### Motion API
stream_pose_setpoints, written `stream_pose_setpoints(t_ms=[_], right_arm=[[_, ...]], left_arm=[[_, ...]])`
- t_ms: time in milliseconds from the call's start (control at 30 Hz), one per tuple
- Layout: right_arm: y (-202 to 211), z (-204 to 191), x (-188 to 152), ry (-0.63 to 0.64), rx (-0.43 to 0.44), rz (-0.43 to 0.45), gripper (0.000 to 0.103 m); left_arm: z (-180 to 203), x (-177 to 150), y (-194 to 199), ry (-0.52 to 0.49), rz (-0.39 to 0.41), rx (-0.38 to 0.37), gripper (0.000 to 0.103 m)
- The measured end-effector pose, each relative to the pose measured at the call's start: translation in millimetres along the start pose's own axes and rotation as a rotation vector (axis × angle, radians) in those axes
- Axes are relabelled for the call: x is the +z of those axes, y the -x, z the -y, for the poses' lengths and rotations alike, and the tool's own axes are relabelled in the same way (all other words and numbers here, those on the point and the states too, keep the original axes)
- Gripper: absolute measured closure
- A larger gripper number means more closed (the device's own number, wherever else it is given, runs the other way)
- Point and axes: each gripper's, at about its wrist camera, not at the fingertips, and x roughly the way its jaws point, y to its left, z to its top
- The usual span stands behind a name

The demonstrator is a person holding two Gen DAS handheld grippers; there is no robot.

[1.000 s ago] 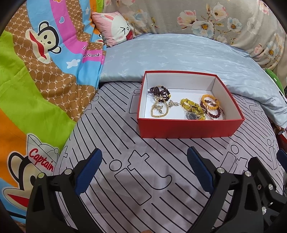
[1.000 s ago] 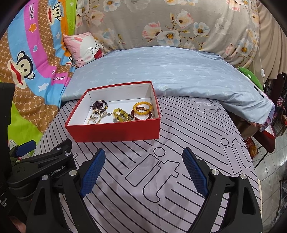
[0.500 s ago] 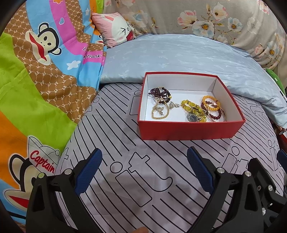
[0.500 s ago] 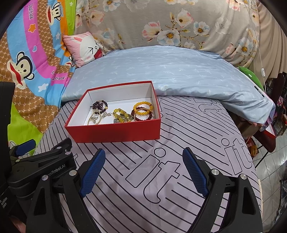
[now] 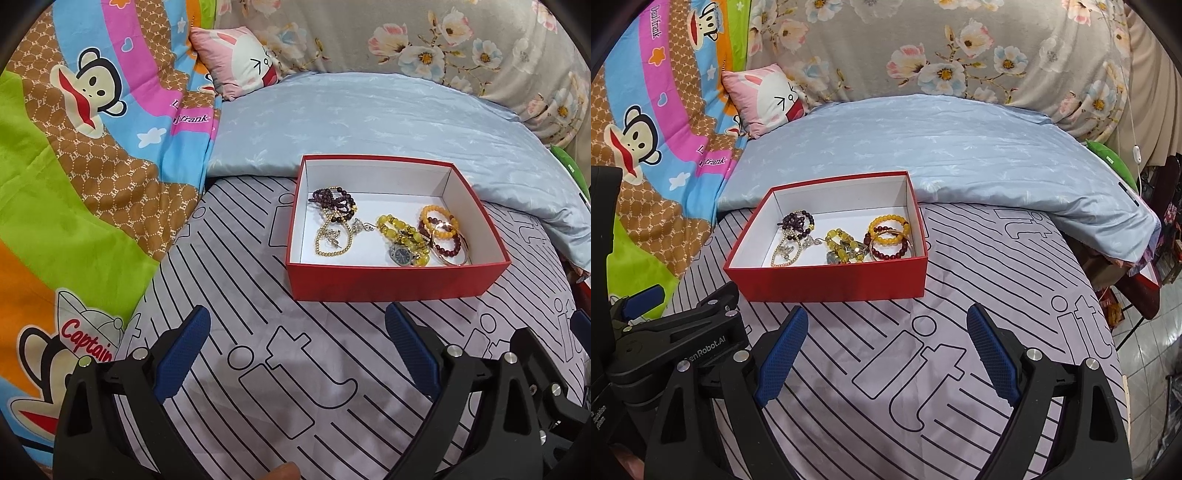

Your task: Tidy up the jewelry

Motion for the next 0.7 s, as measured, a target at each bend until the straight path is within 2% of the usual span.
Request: stream_pose_setpoints(t_ms=[700], right_arm=[[-6.4, -4.1, 4.0, 0.005, 0.006, 0.0, 0.019]], left_arm=[[-1.1, 4.4, -2.6, -0.014, 0.018, 0.009, 0.012]])
